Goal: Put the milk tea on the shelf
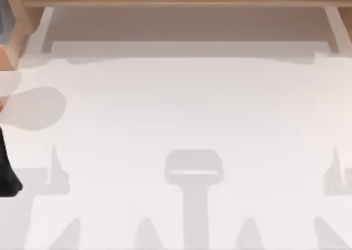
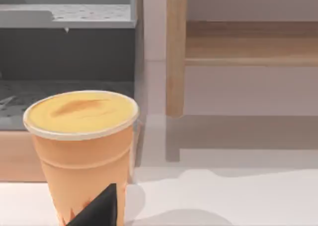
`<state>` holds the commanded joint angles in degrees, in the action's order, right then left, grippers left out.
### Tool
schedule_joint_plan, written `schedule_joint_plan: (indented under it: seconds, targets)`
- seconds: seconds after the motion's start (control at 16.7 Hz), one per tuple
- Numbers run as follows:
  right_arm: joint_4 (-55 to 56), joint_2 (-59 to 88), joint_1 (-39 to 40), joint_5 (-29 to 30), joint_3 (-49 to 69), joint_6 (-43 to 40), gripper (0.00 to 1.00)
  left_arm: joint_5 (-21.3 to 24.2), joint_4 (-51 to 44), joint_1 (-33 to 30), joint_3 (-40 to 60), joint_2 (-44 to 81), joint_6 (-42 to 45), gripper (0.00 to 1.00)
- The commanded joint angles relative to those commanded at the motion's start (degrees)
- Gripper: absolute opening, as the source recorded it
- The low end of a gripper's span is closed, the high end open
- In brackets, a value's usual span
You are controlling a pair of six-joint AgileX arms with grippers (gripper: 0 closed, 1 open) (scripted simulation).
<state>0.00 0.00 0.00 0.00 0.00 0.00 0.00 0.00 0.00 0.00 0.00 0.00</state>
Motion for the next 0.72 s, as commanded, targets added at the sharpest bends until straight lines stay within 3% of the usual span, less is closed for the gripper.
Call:
schedule_joint_plan:
  seconds: [0.36, 0.72]
  targets:
    - [0.0, 0.0, 0.0, 0.0, 0.0, 0.0, 1.00, 2.1, 5.0, 1.9, 1.2, 6.1, 0.5, 1.00]
    - [0.0, 0.0, 0.0, 0.0, 0.0, 0.0, 1.00, 9.5, 23.0, 9.0, 5.7, 31.3, 2.0, 1.00]
